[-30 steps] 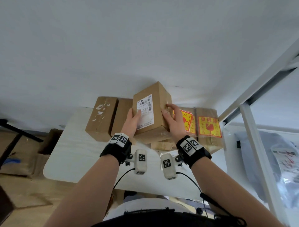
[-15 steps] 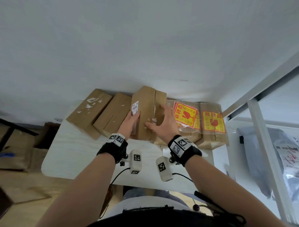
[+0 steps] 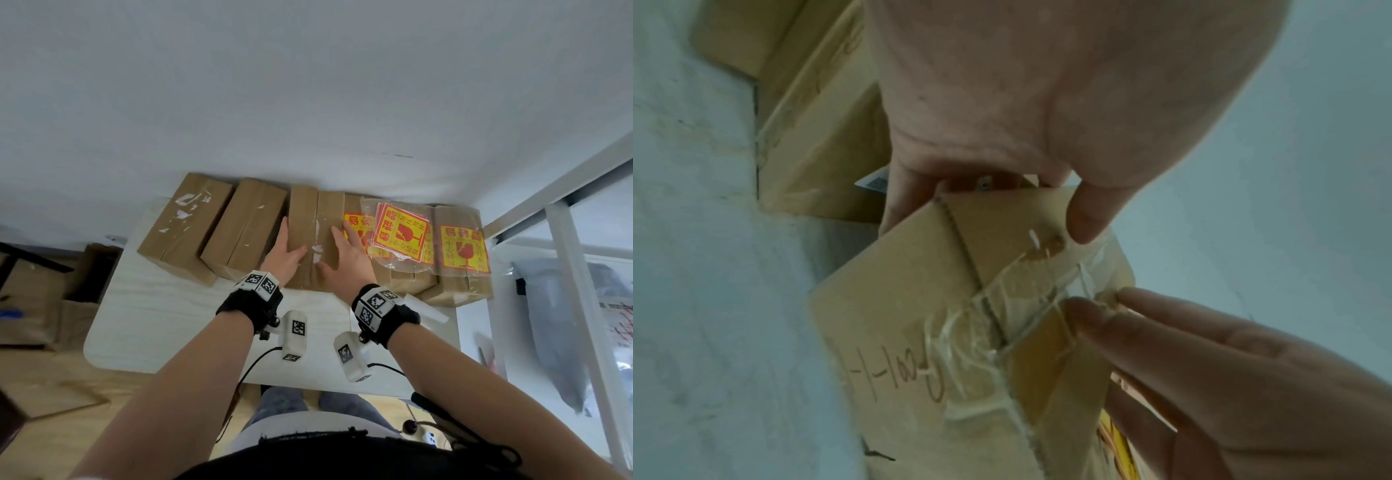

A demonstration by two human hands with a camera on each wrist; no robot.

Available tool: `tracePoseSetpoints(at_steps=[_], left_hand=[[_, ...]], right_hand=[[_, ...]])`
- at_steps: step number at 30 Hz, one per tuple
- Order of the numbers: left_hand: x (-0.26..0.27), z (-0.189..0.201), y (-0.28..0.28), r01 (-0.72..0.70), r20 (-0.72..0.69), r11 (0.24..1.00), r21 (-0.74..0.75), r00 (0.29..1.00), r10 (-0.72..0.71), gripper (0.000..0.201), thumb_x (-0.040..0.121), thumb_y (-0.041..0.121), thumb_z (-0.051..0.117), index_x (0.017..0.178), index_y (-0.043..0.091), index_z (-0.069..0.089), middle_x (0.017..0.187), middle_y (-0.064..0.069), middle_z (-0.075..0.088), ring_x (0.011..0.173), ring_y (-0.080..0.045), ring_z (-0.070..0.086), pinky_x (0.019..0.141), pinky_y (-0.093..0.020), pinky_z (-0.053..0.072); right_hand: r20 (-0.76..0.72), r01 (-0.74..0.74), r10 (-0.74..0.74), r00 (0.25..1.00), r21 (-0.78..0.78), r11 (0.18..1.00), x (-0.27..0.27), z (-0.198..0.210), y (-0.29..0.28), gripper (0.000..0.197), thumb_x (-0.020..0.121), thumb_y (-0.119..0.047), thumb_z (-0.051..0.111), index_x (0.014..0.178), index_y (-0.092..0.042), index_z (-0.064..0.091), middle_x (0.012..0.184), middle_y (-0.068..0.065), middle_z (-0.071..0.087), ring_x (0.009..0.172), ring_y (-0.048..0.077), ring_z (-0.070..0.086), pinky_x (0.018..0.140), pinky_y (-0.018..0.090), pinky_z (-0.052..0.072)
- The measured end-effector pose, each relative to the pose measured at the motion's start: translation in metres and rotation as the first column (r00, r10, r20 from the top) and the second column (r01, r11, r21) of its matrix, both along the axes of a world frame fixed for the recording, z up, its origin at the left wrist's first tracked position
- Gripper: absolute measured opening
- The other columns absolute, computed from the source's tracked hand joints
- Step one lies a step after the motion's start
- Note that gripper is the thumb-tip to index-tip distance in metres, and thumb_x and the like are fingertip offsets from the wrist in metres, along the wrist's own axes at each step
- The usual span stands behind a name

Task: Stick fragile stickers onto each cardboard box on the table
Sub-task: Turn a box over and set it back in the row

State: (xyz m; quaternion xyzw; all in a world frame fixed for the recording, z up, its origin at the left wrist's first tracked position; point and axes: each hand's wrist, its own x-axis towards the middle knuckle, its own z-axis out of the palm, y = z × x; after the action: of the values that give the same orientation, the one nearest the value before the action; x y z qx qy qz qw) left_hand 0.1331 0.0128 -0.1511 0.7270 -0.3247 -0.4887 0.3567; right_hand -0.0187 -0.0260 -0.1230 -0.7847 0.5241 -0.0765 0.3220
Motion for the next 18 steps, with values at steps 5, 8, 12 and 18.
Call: tracePoseSetpoints(at_steps=[5,8,12,18], left_hand=[[-0.006,-0.004,-0.008,0.014,0.096,0.996,0.091,0.995,-0.022,0.080,0.101,0.025,0.050,0.156,0.037,-0.008,0.141,-0.007,0.053,0.098,-0.020,0.059,0.082,-0.026,0.046],[-0.010,-0.006,-0.010,0.024,0.140,0.996,0.089,0.990,-0.036,0.078,0.103,0.026,0.047,0.156,0.035,-0.010,0.137,-0.010,0.055,0.074,-0.010,0.055,0.059,-0.018,0.039],[-0.010,-0.007,-0.014,0.027,0.204,0.993,0.117,0.978,-0.051,0.078,0.103,0.028,0.047,0.155,0.037,-0.010,0.134,-0.010,0.058,0.071,-0.011,0.054,0.062,-0.022,0.041],[-0.023,0.005,-0.024,0.055,0.450,0.991,0.120,0.887,-0.104,0.073,0.099,0.021,0.052,0.158,0.026,0.010,0.163,-0.008,0.018,0.144,-0.031,0.031,0.116,-0.044,0.031]], right_hand=[[-0.164,-0.096,0.087,0.983,-0.046,0.994,0.002,-0.011,-0.003,0.064,0.097,-0.030,0.055,0.151,-0.009,0.027,0.164,0.004,0.010,0.148,0.030,0.012,0.121,0.041,0.014],[-0.209,-0.124,0.112,0.972,-0.042,0.991,0.003,-0.017,-0.004,0.065,0.099,-0.031,0.050,0.153,-0.010,0.021,0.164,0.003,0.008,0.149,0.030,0.010,0.122,0.045,0.016],[-0.158,-0.149,0.142,0.977,-0.036,0.988,-0.004,-0.020,-0.010,0.063,0.098,-0.025,0.053,0.152,-0.009,0.025,0.163,0.004,0.013,0.149,0.028,0.011,0.122,0.040,0.013],[0.186,0.017,0.032,0.982,-0.256,0.967,-0.027,-0.017,-0.008,0.038,0.090,0.001,0.052,0.126,-0.007,0.062,0.134,0.007,0.057,0.124,0.024,0.052,0.102,0.040,0.048]])
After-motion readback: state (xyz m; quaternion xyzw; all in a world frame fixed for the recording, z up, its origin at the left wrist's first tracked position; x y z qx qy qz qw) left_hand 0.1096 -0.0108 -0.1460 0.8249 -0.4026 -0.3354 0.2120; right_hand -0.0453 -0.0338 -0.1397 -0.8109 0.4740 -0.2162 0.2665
